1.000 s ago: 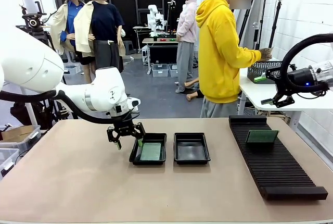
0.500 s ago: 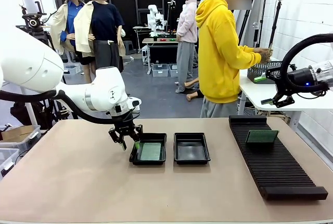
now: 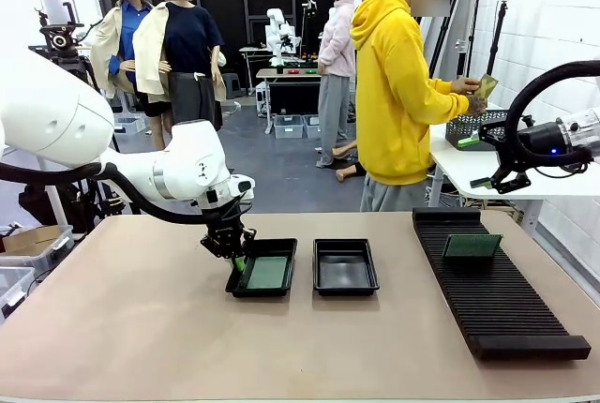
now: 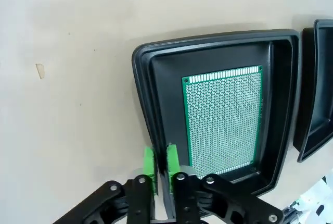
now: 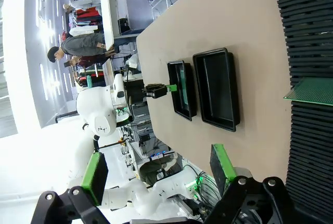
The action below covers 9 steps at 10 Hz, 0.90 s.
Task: Inspect and transfer BCBs to ESD trays.
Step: Pick up the ESD tray and place it on the left side of the table.
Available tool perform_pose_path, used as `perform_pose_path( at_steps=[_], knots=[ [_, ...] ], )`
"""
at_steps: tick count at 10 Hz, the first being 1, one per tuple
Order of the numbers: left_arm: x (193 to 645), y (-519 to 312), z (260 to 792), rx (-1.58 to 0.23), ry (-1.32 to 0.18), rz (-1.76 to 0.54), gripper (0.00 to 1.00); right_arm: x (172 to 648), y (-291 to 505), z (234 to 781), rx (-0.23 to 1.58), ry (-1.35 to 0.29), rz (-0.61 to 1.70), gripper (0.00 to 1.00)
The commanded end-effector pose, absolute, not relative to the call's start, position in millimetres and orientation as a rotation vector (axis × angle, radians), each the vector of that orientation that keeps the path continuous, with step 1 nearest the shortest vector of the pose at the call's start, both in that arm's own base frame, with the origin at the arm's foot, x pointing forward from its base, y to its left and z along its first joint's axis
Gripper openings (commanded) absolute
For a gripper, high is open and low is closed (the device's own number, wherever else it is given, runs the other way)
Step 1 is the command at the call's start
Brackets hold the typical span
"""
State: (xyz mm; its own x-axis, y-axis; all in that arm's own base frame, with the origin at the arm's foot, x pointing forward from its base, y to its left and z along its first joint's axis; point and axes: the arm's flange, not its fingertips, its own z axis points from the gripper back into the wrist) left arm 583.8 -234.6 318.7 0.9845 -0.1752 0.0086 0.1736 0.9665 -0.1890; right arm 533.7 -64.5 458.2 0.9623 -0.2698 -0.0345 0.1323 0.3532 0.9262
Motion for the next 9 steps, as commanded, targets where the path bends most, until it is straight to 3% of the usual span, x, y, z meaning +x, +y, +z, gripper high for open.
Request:
perform_pose_path(
  at_steps=[1, 9],
  knots=[
    [583.2, -229.0, 317.7, -0.236, 0.014, -0.201, 0.00, 532.5, -62.3, 458.5, 1.167, -0.130, -0.253, 1.00],
    [583.9, -234.3, 319.0, -0.195, 0.008, -0.181, 0.00, 533.7, -64.5, 458.2, 1.182, -0.132, -0.261, 1.00]
  ],
)
